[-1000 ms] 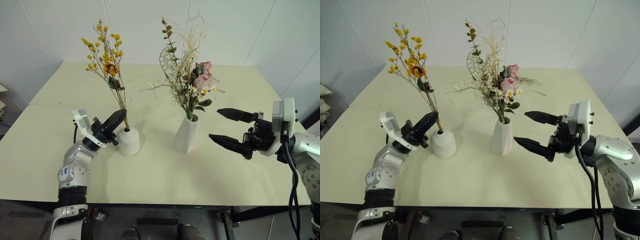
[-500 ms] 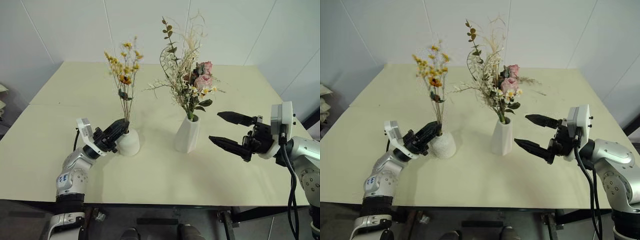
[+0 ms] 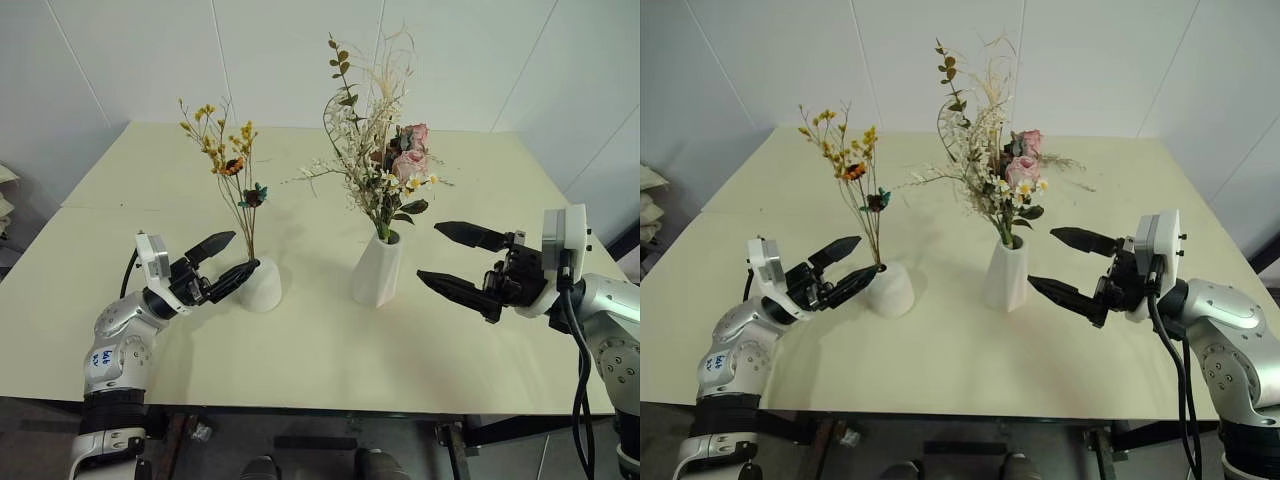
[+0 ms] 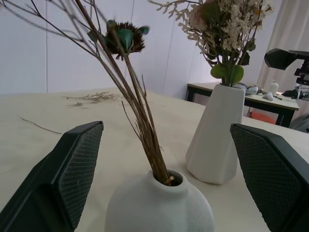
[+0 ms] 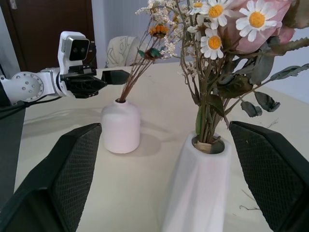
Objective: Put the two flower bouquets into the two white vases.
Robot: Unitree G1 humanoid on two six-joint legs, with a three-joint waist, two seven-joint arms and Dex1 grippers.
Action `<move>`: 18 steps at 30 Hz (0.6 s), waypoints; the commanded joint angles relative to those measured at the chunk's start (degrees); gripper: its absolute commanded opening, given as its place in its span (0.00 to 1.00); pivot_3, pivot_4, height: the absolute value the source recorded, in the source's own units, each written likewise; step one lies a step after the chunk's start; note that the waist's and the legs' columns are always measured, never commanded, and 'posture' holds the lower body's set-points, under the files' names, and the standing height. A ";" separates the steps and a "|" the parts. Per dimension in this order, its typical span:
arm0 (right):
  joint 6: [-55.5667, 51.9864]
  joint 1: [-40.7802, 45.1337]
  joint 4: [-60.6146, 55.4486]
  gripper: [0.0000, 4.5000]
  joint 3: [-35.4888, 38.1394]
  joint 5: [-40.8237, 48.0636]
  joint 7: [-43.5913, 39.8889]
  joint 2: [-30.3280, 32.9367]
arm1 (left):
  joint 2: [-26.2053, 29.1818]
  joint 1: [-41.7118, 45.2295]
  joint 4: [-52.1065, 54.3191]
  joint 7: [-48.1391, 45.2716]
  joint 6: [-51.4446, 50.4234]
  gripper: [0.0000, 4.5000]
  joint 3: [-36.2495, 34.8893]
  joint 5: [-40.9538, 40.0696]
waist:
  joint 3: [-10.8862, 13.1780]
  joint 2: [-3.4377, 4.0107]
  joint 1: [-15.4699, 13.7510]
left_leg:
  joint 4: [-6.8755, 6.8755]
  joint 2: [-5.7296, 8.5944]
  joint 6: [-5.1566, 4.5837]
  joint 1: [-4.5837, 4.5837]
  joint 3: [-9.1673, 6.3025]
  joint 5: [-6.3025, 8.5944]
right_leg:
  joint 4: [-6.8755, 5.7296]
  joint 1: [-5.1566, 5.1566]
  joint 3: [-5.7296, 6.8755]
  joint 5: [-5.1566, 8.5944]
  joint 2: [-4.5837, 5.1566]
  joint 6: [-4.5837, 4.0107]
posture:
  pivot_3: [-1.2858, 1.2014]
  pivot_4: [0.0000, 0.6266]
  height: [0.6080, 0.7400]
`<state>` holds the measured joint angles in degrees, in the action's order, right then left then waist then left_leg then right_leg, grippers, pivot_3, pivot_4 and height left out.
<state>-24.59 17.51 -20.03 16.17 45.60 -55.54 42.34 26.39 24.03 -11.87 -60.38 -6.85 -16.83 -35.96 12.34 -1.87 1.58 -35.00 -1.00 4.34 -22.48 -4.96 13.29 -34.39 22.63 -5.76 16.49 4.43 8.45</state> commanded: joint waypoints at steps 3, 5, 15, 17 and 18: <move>1.23 0.43 -0.50 1.00 0.96 0.09 -0.31 -0.30 | 3.33 1.74 -0.25 -4.39 -3.89 1.00 0.97 -1.32 | 0.00 0.00 0.02 | 0.01 0.00 -0.01 0.00 0.00 0.01 | 0.00 0.00 0.00 0.00 0.00 0.00 | 0.52 0.24 1.00; 1.23 0.55 -0.26 1.00 0.98 -0.01 -0.39 -0.28 | 3.99 4.02 -3.52 -5.76 -4.42 1.00 1.58 -0.50 | 0.00 0.00 0.03 | 0.01 0.00 -0.01 0.00 0.00 0.01 | 0.00 0.00 0.00 0.00 0.00 0.00 | 0.52 0.24 1.00; 0.98 1.40 -0.37 1.00 0.56 -0.16 0.07 -0.35 | 2.78 18.28 -17.79 -12.95 -9.11 1.00 5.94 0.83 | 0.00 0.00 0.02 | 0.00 0.01 -0.04 -0.03 0.00 0.03 | 0.01 0.01 0.02 -0.08 0.00 0.16 | 0.52 0.24 1.00; 0.92 1.24 -0.62 1.00 0.62 -0.15 0.18 -0.29 | 2.98 19.10 -17.96 -14.42 -11.27 1.00 6.17 0.39 | 0.00 0.01 0.12 | 0.02 0.01 -0.08 -0.03 0.00 0.07 | 0.01 0.01 0.03 -0.17 0.00 0.33 | 0.52 0.24 1.00; 0.92 1.09 -0.71 1.00 0.76 -0.14 0.23 -0.25 | 2.94 19.37 -17.76 -15.15 -11.81 1.00 6.21 0.27 | 0.01 0.01 0.29 | 0.03 0.00 -0.10 -0.03 0.00 0.10 | 0.01 0.02 0.04 -0.25 0.00 0.50 | 0.52 0.24 1.00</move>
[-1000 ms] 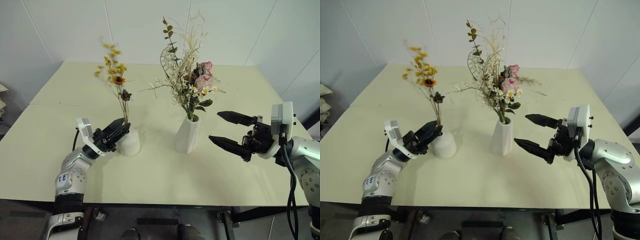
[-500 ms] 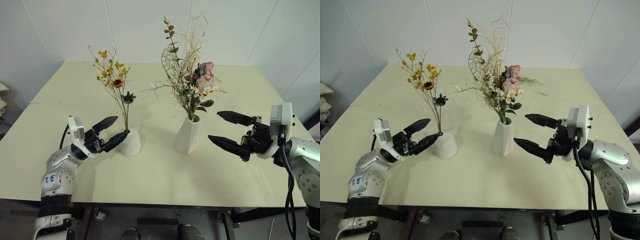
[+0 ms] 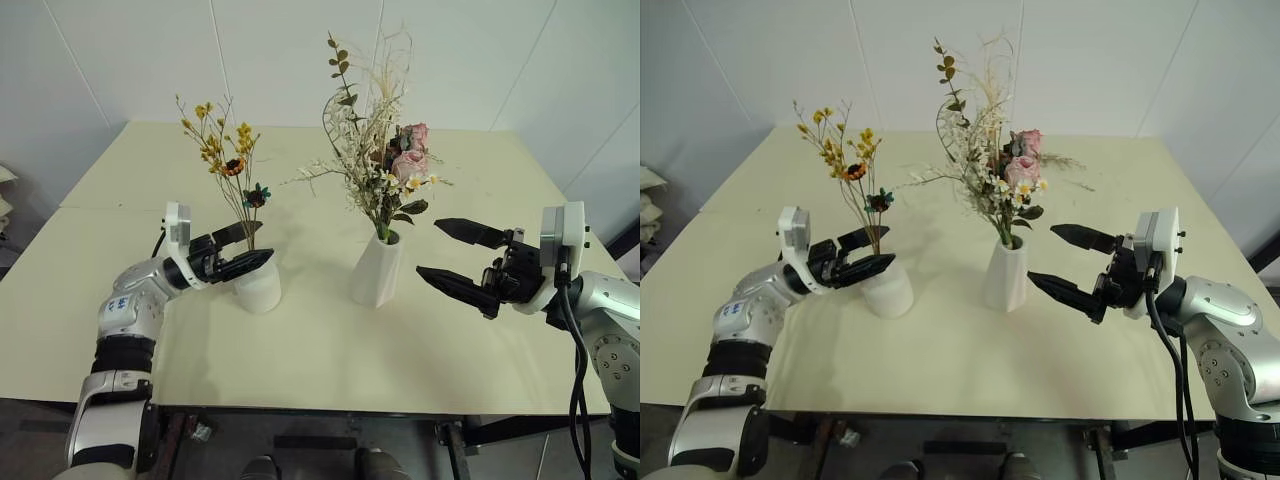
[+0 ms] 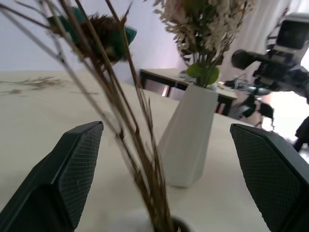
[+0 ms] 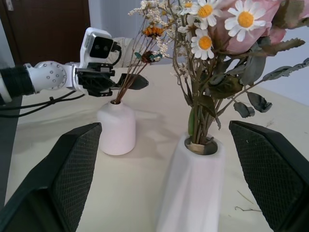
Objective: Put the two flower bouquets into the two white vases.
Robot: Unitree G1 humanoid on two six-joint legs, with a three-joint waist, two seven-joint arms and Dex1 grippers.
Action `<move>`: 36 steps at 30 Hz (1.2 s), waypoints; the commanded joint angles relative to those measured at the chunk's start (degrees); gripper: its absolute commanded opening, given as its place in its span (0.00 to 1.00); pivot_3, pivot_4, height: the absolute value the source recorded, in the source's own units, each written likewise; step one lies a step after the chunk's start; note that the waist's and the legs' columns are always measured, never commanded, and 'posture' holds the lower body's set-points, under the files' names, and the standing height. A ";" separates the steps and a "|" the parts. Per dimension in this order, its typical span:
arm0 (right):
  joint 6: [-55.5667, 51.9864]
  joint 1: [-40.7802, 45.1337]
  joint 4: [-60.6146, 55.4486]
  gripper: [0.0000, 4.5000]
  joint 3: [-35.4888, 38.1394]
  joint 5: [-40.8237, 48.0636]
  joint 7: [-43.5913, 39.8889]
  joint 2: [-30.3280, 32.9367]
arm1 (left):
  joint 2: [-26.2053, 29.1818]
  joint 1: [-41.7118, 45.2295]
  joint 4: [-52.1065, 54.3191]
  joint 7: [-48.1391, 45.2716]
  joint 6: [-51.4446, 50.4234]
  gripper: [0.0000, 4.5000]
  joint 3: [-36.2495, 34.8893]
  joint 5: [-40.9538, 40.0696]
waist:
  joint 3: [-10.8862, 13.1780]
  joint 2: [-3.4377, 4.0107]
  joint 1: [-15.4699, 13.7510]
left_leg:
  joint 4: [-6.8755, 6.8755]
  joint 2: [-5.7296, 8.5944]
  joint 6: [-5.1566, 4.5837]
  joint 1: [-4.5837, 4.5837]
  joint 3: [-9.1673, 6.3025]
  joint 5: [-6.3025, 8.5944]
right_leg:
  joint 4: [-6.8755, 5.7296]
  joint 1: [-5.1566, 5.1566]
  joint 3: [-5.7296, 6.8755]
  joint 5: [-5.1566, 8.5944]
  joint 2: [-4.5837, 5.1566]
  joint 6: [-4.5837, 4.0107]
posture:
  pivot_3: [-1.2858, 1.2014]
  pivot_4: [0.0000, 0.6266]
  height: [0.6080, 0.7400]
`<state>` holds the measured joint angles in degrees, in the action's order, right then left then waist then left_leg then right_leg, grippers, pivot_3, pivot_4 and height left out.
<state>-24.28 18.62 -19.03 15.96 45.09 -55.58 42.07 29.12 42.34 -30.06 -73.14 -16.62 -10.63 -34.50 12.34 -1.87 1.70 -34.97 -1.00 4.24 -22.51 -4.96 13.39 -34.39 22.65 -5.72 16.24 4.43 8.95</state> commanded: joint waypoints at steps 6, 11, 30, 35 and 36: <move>0.53 -1.41 -2.73 1.00 1.87 0.61 1.00 0.17 | 2.04 -1.06 7.53 -5.38 -9.33 1.00 -0.72 -4.11 | 0.02 0.03 0.11 | 0.08 -0.02 -0.06 -0.03 -0.02 0.11 | -0.15 0.13 0.01 0.17 -0.01 0.08 | 0.52 0.24 1.00; 0.82 -1.52 -2.22 1.00 1.69 0.45 1.06 -0.03 | 4.97 -3.93 12.75 -5.29 -11.50 1.00 -2.46 -5.13 | 0.02 0.03 0.13 | 0.06 -0.02 -0.04 -0.02 -0.01 0.13 | -0.15 0.13 0.01 0.18 0.00 0.08 | 0.52 0.24 1.00; 5.58 1.47 8.53 1.00 2.15 -5.15 -3.28 1.70 | 5.38 -2.26 2.66 2.05 17.28 1.00 1.76 12.41 | 0.03 0.05 -0.09 | 0.04 -0.02 -0.06 -0.08 -0.01 0.15 | -0.07 0.12 0.02 0.19 0.01 0.06 | 0.52 0.24 1.00; 7.15 0.98 10.61 1.00 2.30 -6.75 -6.31 3.88 | 7.02 -4.03 5.66 -2.56 12.50 1.00 0.22 7.77 | 0.04 0.06 0.06 | 0.03 -0.02 -0.06 -0.07 0.00 0.15 | -0.12 0.12 0.02 0.18 0.01 0.07 | 0.52 0.24 1.00; 7.20 0.99 10.74 1.00 2.24 -6.84 -6.66 4.05 | 7.19 -4.34 6.19 -2.98 11.83 1.00 0.06 7.25 | 0.04 0.07 0.08 | 0.03 -0.02 -0.06 -0.06 0.00 0.15 | -0.13 0.12 0.01 0.18 0.01 0.07 | 0.52 0.24 1.00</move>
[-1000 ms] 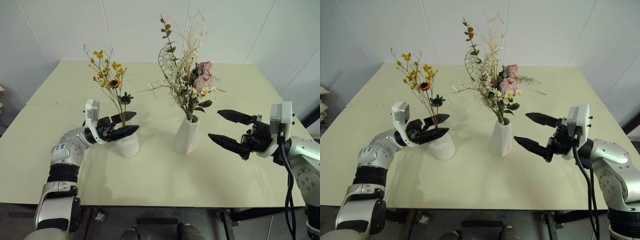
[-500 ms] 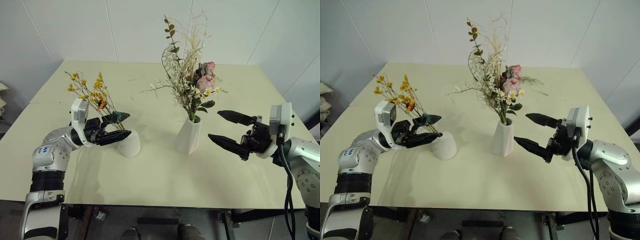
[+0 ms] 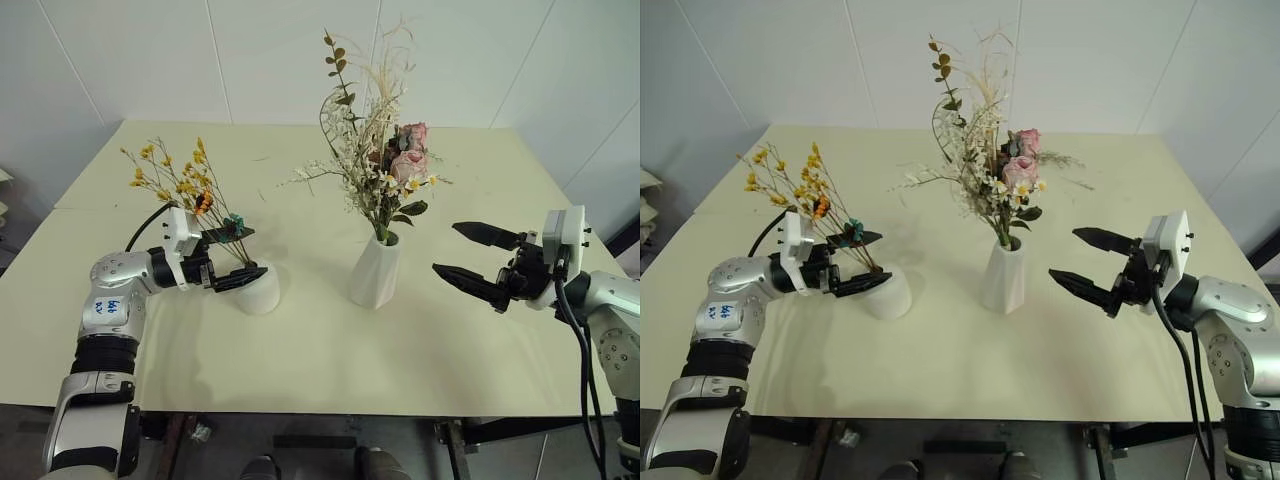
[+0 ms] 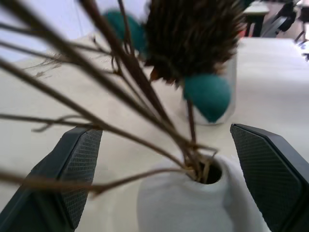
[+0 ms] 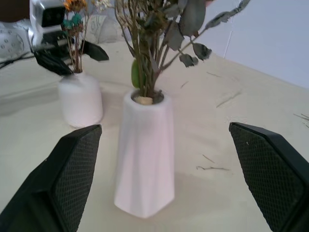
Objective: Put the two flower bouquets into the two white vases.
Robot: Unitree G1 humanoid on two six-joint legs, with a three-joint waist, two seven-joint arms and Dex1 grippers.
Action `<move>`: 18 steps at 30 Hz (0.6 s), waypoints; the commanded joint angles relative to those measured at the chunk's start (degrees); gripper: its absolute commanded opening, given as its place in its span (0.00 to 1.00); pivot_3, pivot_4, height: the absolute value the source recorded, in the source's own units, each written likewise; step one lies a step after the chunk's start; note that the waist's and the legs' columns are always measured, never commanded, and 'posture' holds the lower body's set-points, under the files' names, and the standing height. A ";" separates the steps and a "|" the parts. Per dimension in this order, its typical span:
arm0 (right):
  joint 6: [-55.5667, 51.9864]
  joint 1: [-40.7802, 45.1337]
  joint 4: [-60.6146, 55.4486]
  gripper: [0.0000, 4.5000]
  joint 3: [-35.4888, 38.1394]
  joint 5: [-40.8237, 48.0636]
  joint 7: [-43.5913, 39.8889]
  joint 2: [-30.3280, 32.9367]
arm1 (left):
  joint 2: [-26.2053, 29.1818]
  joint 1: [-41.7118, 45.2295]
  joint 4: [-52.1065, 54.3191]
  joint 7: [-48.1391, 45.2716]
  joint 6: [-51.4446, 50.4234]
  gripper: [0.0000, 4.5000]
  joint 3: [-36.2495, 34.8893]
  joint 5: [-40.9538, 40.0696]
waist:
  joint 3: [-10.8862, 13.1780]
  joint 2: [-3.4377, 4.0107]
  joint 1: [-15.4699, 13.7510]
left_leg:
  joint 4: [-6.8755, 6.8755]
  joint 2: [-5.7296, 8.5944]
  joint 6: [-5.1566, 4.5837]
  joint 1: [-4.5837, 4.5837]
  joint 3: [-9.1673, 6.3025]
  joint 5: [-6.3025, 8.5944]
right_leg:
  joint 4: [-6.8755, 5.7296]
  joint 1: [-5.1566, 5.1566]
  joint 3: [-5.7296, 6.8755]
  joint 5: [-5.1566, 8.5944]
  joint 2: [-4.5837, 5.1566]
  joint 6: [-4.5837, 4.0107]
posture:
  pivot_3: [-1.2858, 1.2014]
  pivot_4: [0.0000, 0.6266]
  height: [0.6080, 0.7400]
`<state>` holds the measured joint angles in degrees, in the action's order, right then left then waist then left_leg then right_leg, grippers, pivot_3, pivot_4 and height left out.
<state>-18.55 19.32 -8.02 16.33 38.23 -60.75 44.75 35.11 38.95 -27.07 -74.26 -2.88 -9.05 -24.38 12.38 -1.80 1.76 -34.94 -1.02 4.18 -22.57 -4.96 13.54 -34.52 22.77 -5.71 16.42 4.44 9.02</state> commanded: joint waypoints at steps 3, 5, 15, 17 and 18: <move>2.00 1.00 1.56 1.00 2.29 -0.28 -2.81 1.97 | 1.60 -2.28 7.20 -2.89 -5.12 1.00 -1.23 -4.71 | 0.01 0.01 -0.04 | -0.04 0.00 0.00 0.00 0.00 0.00 | -0.05 0.00 0.00 0.00 0.00 0.00 | 0.52 0.24 1.00; 2.10 1.49 1.58 1.00 1.98 -0.52 -2.76 1.89 | 2.36 -2.63 8.09 -3.47 -4.83 1.00 -1.35 -4.55 | 0.01 0.01 -0.05 | -0.07 0.00 0.00 0.00 0.00 0.00 | -0.07 0.00 0.00 0.00 0.00 0.00 | 0.52 0.24 1.00; 2.22 2.13 2.72 1.00 2.11 -1.18 -4.74 3.20 | 7.75 -5.77 6.32 -5.40 0.66 1.00 -0.60 -0.45 | 0.02 0.04 0.08 | -0.05 0.00 0.01 0.05 0.01 0.00 | -0.13 0.00 0.00 0.02 0.00 -0.04 | 0.52 0.24 1.00; 2.69 2.64 4.34 1.00 2.24 -1.36 -5.86 3.81 | 8.63 -6.42 6.71 -5.35 0.63 1.00 -0.03 0.28 | 0.03 0.06 0.05 | -0.03 -0.01 0.01 0.06 0.01 0.00 | -0.12 0.00 0.00 0.03 0.00 -0.06 | 0.52 0.24 1.00; 2.74 2.78 4.46 1.00 2.14 -1.47 -5.88 3.78 | 9.36 -6.73 6.29 -5.73 1.20 1.00 -0.15 0.64 | 0.03 0.05 0.03 | -0.04 0.00 0.01 0.05 0.01 0.00 | -0.13 0.00 0.00 0.03 0.00 -0.06 | 0.52 0.24 1.00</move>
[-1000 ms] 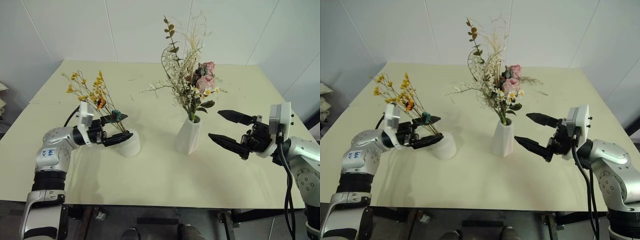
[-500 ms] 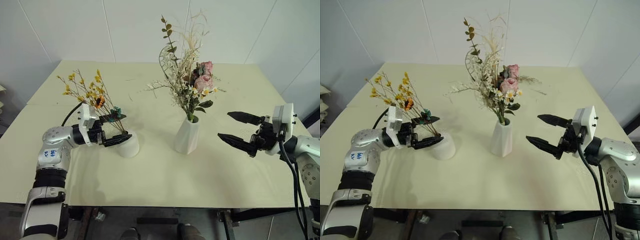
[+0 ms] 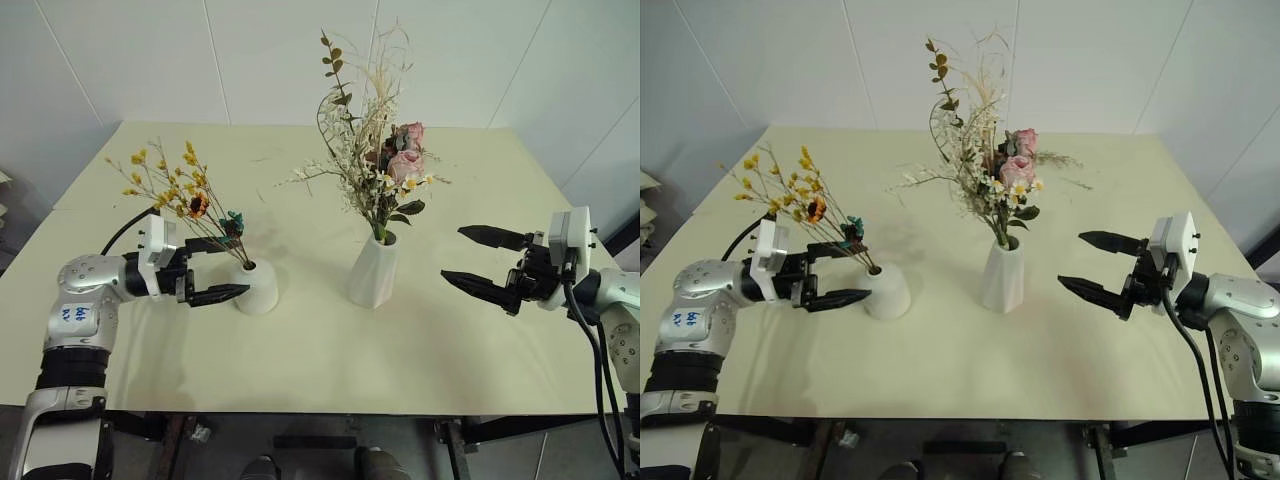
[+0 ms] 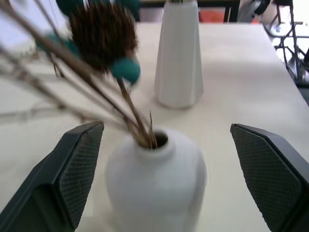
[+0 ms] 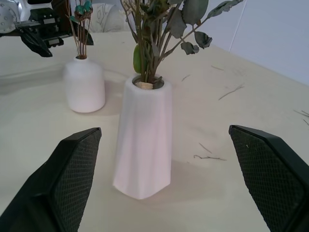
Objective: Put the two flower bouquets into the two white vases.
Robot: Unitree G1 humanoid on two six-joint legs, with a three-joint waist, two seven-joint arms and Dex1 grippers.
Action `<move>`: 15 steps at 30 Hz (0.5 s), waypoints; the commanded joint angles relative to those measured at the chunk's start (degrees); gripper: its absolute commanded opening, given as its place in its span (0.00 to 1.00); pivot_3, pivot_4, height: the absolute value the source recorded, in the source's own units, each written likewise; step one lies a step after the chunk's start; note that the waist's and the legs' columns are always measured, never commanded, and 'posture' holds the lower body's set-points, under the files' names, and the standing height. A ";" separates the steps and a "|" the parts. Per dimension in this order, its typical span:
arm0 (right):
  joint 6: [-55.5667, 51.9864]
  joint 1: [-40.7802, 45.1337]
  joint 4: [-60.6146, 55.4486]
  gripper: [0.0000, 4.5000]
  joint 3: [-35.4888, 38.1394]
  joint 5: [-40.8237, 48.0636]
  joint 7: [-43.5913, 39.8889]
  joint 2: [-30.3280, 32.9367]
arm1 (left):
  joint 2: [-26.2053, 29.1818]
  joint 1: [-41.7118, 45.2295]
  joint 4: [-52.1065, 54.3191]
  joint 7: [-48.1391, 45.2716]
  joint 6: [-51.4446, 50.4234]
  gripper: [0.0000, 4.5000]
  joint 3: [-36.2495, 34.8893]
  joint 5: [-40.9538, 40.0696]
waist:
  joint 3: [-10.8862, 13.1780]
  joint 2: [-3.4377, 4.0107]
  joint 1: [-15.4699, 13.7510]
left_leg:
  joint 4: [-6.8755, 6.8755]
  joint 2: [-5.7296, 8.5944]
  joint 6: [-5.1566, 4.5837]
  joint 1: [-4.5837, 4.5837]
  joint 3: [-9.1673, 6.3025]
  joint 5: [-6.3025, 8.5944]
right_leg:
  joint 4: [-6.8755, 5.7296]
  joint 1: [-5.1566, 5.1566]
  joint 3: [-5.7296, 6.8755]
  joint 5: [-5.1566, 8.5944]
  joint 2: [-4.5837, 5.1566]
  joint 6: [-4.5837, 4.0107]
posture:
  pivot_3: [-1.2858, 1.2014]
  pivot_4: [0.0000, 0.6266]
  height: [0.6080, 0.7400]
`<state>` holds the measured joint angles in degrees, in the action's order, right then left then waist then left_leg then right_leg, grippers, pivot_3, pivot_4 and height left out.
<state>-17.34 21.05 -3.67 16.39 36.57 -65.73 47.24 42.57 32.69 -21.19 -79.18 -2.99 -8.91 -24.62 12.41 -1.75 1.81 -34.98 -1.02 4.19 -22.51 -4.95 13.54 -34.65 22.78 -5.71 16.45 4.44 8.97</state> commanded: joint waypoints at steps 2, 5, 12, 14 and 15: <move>1.85 1.16 0.55 1.00 1.97 -0.13 -1.18 1.22 | 3.08 -0.82 -0.17 -0.74 1.18 1.00 -1.02 1.01 | 0.00 0.00 -0.04 | -0.01 0.00 0.00 0.00 0.00 0.00 | -0.01 0.00 0.00 0.00 0.00 0.00 | 0.52 0.24 1.00; 2.42 0.99 0.84 1.00 1.92 -0.56 -1.52 1.22 | 4.55 -1.69 0.69 -1.33 0.92 1.00 -1.87 0.15 | 0.00 0.00 -0.03 | -0.01 0.00 0.00 0.00 0.00 0.00 | -0.01 0.00 0.00 0.00 0.00 0.00 | 0.52 0.24 1.00; 2.46 -0.39 0.04 1.00 4.08 -0.88 -3.92 4.33 | 7.00 -5.57 11.02 -3.85 -5.87 1.00 -4.91 -7.14 | 0.04 0.06 -0.03 | 0.01 0.00 0.02 -0.01 0.02 0.01 | 0.00 0.00 0.00 0.02 0.01 -0.03 | 0.52 0.24 1.00; 2.21 -0.91 -0.51 1.00 4.56 -0.49 -4.50 5.46 | 7.34 -6.09 13.84 -3.58 -7.84 1.00 -5.96 -9.11 | 0.04 0.07 -0.03 | 0.01 -0.02 0.02 -0.01 0.01 0.02 | 0.00 0.00 0.00 0.02 0.00 -0.03 | 0.52 0.24 1.00; 2.30 -0.75 0.00 1.00 4.71 -0.48 -4.80 5.82 | 7.18 -5.97 14.99 -2.62 -9.21 1.00 -6.26 -9.88 | 0.04 0.06 -0.03 | 0.01 -0.03 0.02 0.00 0.01 0.02 | -0.01 0.00 0.00 0.02 0.00 -0.03 | 0.52 0.24 1.00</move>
<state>-15.61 20.33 -2.27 18.86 35.20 -69.69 51.90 48.69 26.59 -9.47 -82.35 -10.49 -13.02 -31.67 12.45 -1.68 1.78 -34.99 -1.06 4.21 -22.50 -4.93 13.56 -34.68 22.78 -5.70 16.48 4.44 8.93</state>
